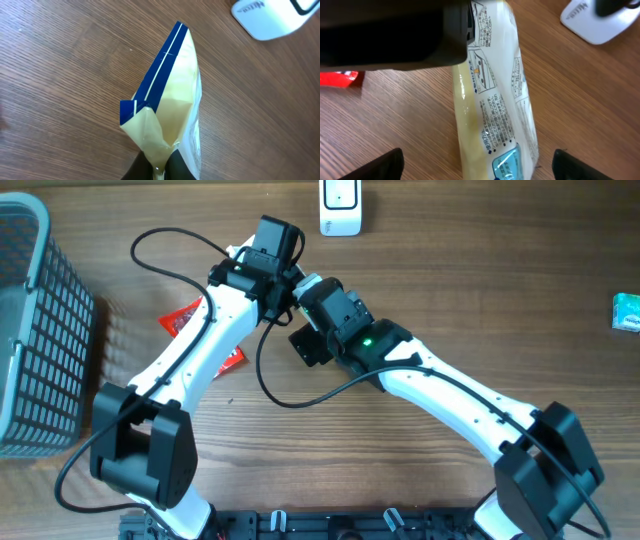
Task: Scan the item barcode
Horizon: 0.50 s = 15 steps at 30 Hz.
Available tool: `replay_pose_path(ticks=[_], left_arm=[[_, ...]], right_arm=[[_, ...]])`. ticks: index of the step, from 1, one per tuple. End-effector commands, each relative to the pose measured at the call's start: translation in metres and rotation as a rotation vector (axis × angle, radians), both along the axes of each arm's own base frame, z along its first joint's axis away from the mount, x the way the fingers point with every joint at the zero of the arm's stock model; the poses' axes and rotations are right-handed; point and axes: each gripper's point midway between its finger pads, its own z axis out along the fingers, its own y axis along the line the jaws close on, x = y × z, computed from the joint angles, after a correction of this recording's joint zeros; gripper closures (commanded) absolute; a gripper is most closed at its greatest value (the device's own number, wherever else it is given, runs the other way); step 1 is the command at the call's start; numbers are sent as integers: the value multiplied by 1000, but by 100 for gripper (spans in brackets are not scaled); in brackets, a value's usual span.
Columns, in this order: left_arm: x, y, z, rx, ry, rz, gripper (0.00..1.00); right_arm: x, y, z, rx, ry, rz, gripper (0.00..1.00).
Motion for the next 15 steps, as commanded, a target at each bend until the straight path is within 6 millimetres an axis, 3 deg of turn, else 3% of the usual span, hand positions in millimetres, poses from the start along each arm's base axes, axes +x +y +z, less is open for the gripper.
replay_pose_path(ticks=[1, 8, 12, 15], left_arm=[[-4, -7, 53, -106, -93, -10, 96], [-1, 32, 45, -96, -40, 92, 96], [-2, 36, 44, -96, -34, 100, 96], [-2, 33, 45, -119, -25, 103, 96]], right_arm=[[-10, -3, -55, -37, 141, -46, 6], [2, -13, -44, 16, 127, -126, 4], [16, -27, -26, 68, 102, -192, 1], [21, -37, -27, 111, 128, -281, 0]])
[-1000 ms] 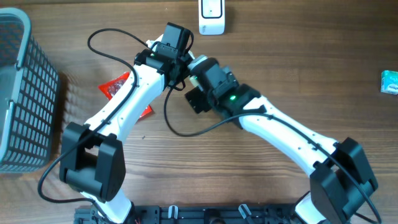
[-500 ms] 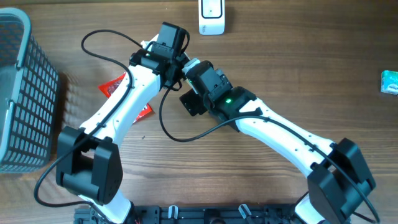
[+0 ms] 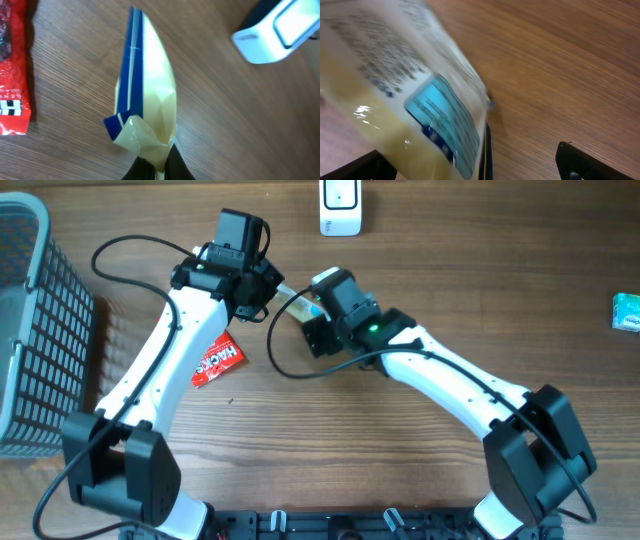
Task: Scan the item barcode
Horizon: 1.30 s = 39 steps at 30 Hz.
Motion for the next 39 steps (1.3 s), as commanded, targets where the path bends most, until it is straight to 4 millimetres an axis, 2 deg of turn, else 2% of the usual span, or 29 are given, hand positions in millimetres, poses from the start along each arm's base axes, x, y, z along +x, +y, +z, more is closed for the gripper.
replay_pose_path(ticks=[1, 4, 11, 16, 19, 23, 24, 26, 28, 29, 30, 31, 34, 36, 39], left_arm=[[1, -8, 17, -66, -24, 12, 96], [1, -10, 18, -81, -22, 6, 96], [-1, -10, 16, -78, -13, 6, 96], [-1, -7, 15, -61, -14, 12, 96], [1, 16, 12, 32, -17, 76, 96], [-1, 50, 7, 28, 30, 175, 96], [-2, 63, 3, 22, 55, 204, 83], [-6, 72, -4, -3, 95, 216, 74], [-10, 76, -15, -4, 132, 210, 45], [-13, 76, -22, 5, 149, 202, 21], [-16, 76, -32, 9, 176, 201, 4], [-17, 75, -39, 11, 196, 199, 0], [-23, 67, -62, -17, 262, 161, 0], [-16, 54, -75, -53, 260, 62, 0], [-7, 51, -87, -56, 246, 25, 0]], right_arm=[[1, -4, -6, 73, 51, -91, 0], [-1, 14, -2, 146, 66, -29, 1], [8, 28, 3, 186, 18, 31, 0], [11, 29, -23, 88, 7, 147, 0], [13, 25, -31, 57, 9, 158, 0], [20, 16, -31, 28, -9, 150, 0], [24, 9, -31, 32, -4, 126, 0], [27, 5, -31, 48, 4, 116, 0], [25, 7, -32, 94, 34, 137, 0], [21, 11, -33, 117, 52, 157, 0], [21, 11, -34, 117, 58, 158, 0], [20, 11, -34, 118, 58, 158, 0], [23, 7, -34, 132, 65, 98, 0], [29, -10, -38, 177, 105, -101, 0], [33, -28, -47, 247, 179, -262, 0]])
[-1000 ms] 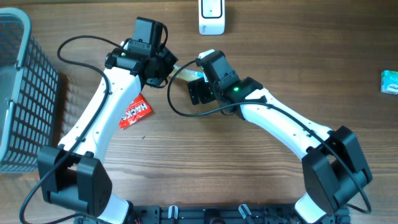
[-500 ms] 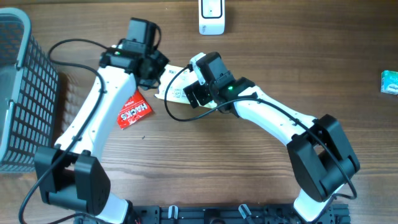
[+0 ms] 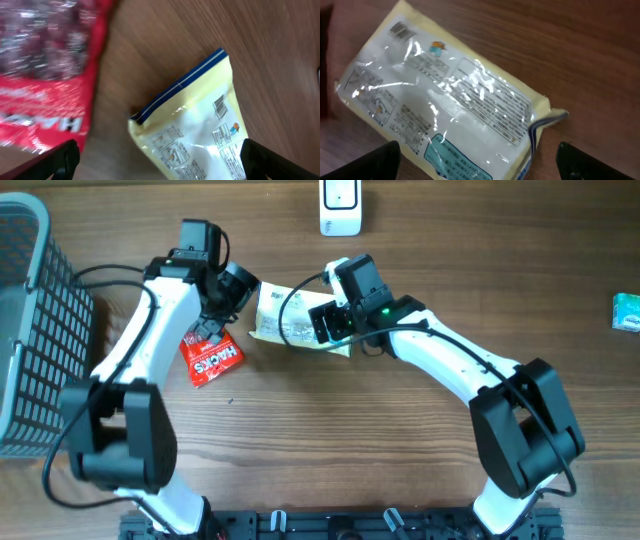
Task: Scan the item barcode
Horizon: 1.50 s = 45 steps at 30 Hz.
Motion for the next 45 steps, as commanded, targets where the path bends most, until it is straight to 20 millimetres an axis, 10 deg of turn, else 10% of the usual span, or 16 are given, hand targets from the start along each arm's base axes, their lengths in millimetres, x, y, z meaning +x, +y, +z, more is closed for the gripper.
replay_pose_path(ticks=[1, 17, 32, 39, 45], left_arm=[[4, -12, -20, -33, 10, -93, 0], [9, -18, -80, -56, 92, -99, 36], [4, -35, -102, 24, 119, -126, 69], [-1, -35, -110, 28, 145, -127, 72], [1, -38, -102, -8, 129, -163, 57]], right_arm=[[6, -30, -23, 77, 135, -235, 0], [-22, -3, -77, 507, 596, -172, 0], [-33, 27, -100, 530, 668, -210, 1], [-32, 29, -108, 517, 653, -213, 92], [-29, 35, -82, 607, 637, -91, 96]])
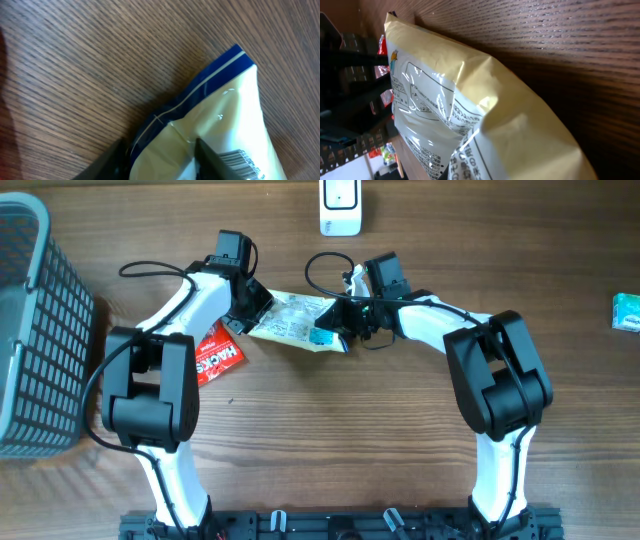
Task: Scan the item barcode
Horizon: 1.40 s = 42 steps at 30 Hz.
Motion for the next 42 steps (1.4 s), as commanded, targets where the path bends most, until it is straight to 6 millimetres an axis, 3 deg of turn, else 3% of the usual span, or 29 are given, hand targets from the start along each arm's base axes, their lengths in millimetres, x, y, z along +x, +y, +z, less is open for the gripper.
replay_pose_path(ticks=[1, 3, 6, 7, 9, 11, 12, 15, 19, 23, 27, 33, 38, 42], left_arm=[[-18, -4, -22, -20, 78, -52, 57], [-11, 3, -5, -18, 39, -69, 56], [3, 21, 39, -22, -59, -44, 48], [6, 30, 55, -24, -97, -23, 40], [10, 50, 82, -25, -160, 22, 13], [11, 67, 100, -23, -196, 61, 0], [11, 75, 105, -22, -205, 80, 0], [7, 96, 104, -11, -191, 127, 0], [2, 119, 100, 54, -166, 177, 0], [1, 122, 100, 64, -166, 183, 0], [1, 122, 100, 64, -166, 183, 0], [1, 122, 100, 64, -166, 183, 0], [1, 122, 100, 64, -166, 183, 0], [1, 122, 100, 64, -166, 183, 0]], right_arm=[[-22, 0, -17, 20, 22, 88, 96], [-14, -4, 1, 47, -56, 116, 96], [1, -15, 38, 55, -235, 158, 96], [4, -17, 50, 57, -282, 167, 96], [8, -19, 75, 49, -388, 193, 96], [12, -24, 98, -7, -518, 223, 96], [15, -29, 107, -57, -576, 223, 96], [27, -46, 130, -193, -670, 161, 96], [39, -67, 144, -323, -722, 74, 96], [43, -78, 146, -383, -728, 36, 96], [38, -70, 149, -314, -687, 27, 96], [18, -58, 169, -45, -644, 133, 96], [16, -91, 191, 149, -585, 108, 96], [35, -124, 185, 71, -595, 14, 96]])
